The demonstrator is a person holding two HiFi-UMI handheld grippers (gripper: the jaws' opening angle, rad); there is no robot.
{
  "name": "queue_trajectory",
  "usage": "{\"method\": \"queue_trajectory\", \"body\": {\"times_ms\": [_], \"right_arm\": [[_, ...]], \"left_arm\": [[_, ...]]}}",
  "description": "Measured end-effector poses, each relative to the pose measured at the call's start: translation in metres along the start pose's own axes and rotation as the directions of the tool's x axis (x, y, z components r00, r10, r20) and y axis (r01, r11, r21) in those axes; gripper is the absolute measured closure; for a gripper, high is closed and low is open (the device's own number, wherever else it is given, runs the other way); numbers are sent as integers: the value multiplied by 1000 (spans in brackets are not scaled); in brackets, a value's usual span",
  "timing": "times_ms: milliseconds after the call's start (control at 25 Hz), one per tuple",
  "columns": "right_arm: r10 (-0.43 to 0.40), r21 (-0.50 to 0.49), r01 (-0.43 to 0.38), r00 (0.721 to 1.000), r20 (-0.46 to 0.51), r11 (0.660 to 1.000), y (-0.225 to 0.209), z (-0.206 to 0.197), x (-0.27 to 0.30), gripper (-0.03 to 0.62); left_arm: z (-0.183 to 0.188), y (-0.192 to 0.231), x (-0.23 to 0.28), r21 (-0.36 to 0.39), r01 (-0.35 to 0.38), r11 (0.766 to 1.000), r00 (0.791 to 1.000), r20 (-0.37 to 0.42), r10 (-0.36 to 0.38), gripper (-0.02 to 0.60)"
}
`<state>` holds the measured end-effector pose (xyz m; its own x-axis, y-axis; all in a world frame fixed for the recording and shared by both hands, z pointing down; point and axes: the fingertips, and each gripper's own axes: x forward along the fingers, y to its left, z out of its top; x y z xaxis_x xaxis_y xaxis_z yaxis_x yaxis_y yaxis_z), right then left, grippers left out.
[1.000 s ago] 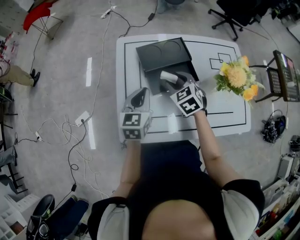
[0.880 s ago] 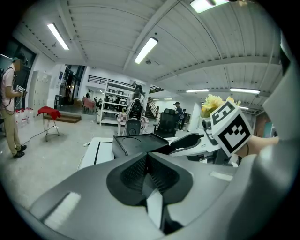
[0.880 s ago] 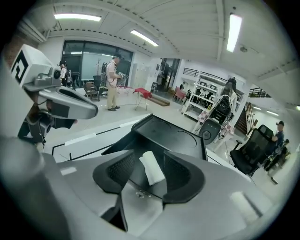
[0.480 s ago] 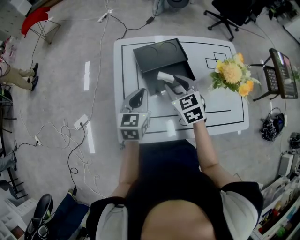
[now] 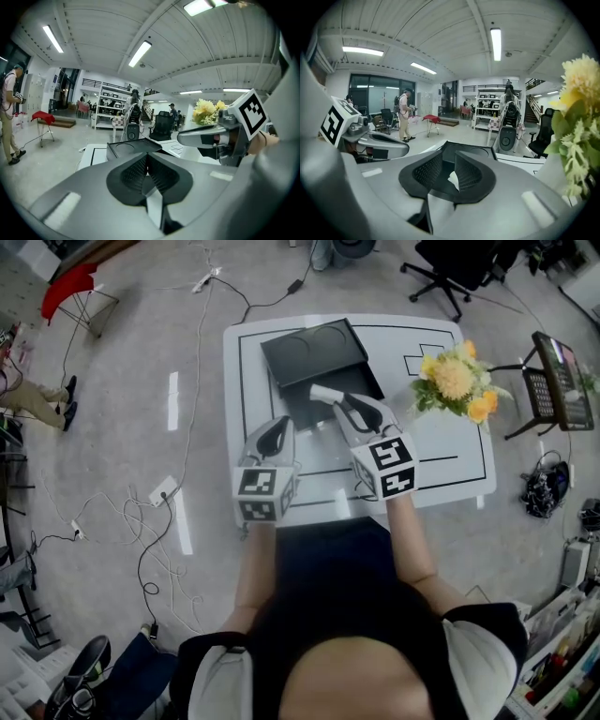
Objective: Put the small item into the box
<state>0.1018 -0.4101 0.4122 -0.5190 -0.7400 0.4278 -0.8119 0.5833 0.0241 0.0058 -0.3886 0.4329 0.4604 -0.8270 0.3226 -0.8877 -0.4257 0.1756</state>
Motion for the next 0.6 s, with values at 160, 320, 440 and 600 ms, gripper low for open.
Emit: {"method": "queue_trajectory", "body": {"times_ms": [160, 320, 440, 600], "right_arm": [[-25, 54, 22, 998, 54, 998, -6, 8, -15, 544], [-55, 83, 48, 995, 82, 995, -14, 9, -23, 590], [-58, 91, 50, 994, 88, 995, -16, 8, -29, 592], [-69, 122, 57, 993, 97, 991, -19, 1, -34, 593]], "left_arm": [[8, -9, -2, 15, 19, 1000, 1000, 14, -19, 572], [13, -17, 0, 22, 44, 999, 999, 25, -45, 572], [16, -24, 1, 33, 60, 998, 998, 30, -61, 572], [14, -27, 4, 39, 71, 997, 997, 26, -72, 574]]}}
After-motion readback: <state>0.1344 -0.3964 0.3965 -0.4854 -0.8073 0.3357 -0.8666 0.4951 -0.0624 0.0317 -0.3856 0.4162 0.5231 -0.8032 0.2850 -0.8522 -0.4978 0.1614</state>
